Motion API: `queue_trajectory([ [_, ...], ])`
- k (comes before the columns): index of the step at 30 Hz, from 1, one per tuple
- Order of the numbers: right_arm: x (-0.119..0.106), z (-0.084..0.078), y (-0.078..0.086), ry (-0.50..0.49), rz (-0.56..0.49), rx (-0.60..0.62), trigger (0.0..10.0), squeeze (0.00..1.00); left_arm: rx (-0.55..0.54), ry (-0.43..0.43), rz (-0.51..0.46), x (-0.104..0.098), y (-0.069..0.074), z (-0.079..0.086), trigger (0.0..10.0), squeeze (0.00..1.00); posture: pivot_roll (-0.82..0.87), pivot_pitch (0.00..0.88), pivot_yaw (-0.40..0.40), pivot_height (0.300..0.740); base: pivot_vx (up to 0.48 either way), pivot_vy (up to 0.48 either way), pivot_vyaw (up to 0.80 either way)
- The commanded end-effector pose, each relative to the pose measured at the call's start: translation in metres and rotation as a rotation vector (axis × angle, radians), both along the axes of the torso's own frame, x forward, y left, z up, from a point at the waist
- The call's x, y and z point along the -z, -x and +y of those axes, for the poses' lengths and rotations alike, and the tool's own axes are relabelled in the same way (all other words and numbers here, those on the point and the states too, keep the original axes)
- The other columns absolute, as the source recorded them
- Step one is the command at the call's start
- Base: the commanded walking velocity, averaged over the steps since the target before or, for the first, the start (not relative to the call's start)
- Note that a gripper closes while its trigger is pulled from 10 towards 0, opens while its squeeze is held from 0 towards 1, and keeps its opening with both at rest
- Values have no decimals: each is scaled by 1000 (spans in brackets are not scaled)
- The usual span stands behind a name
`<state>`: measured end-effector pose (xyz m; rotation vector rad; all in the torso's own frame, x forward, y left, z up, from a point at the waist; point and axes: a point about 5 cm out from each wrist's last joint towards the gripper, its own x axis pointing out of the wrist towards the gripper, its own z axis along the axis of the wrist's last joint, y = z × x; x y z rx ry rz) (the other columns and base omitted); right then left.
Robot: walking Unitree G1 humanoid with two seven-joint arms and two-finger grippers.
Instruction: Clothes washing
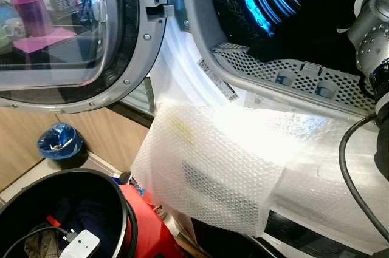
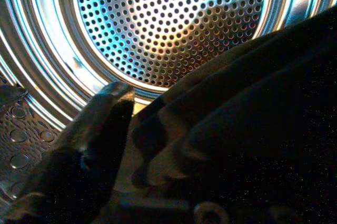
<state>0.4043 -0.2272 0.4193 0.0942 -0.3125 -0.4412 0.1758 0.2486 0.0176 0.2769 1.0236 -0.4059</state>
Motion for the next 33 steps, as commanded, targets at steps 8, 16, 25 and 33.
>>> queue_trajectory([
  [8,-21,-5,9,-50,-115,20,10000,1000,23,9,32,3,8,-5,10000,0,114,41,11,740,0,0,0],
  [16,-51,4,18,-123,-330,-185,10000,1000,19,12,31,2,9,-5,10000,0,105,65,28,740,0,0,0],
  [25,-63,-13,30,-8,-380,-30,10000,1000,22,12,8,0,2,-5,10000,0,85,69,36,740,0,0,0],
  [33,-48,-10,22,13,-282,-1,10000,1000,28,11,14,0,4,-6,10000,0,92,73,39,740,0,0,0],
])
